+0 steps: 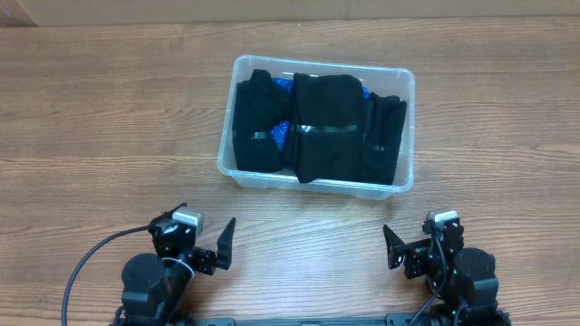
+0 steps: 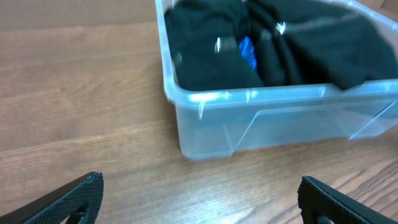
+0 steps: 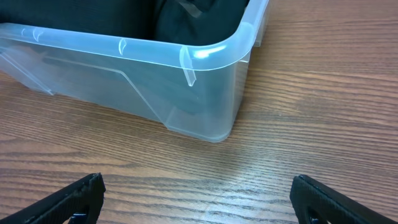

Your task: Pack container

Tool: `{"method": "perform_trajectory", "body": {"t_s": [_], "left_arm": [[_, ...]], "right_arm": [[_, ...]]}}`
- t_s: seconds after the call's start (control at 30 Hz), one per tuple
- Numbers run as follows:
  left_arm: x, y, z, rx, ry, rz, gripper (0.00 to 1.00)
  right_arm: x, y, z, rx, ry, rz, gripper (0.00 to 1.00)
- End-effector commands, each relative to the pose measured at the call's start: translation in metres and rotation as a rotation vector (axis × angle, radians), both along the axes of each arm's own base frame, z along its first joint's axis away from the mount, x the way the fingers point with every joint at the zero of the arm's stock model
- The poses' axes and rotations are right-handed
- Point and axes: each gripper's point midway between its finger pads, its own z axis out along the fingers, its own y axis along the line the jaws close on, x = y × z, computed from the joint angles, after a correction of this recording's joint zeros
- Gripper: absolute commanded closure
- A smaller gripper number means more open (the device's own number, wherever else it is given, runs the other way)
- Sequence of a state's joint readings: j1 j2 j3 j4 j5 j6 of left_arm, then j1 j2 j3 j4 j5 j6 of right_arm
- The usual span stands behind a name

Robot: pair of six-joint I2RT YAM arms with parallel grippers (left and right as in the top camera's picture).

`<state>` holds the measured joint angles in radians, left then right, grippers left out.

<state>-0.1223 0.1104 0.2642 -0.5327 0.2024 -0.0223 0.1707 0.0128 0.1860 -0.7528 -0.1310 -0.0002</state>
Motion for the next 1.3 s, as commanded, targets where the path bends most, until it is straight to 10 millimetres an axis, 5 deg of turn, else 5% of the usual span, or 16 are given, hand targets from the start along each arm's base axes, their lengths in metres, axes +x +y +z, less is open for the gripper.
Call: {"method": "perform_trajectory", "body": {"t_s": [0.0, 0.1, 1.27], "left_arm": [[0.0, 0.002, -0.008, 0.004, -0.03, 0.006, 0.0], [0.001, 0.002, -0.029, 0.006, -0.015, 0.005, 0.0], [0.002, 0.001, -0.028, 0.006, -0.02, 0.005, 0.0]], "right_arm": [[-0.001, 0.001, -0.006, 0.007, 0.01, 0.003, 0.0], [-0.001, 0.001, -0.006, 0.007, 0.01, 0.003, 0.0], [-0.001, 0.001, -0.006, 0.007, 0.01, 0.003, 0.0]]}}
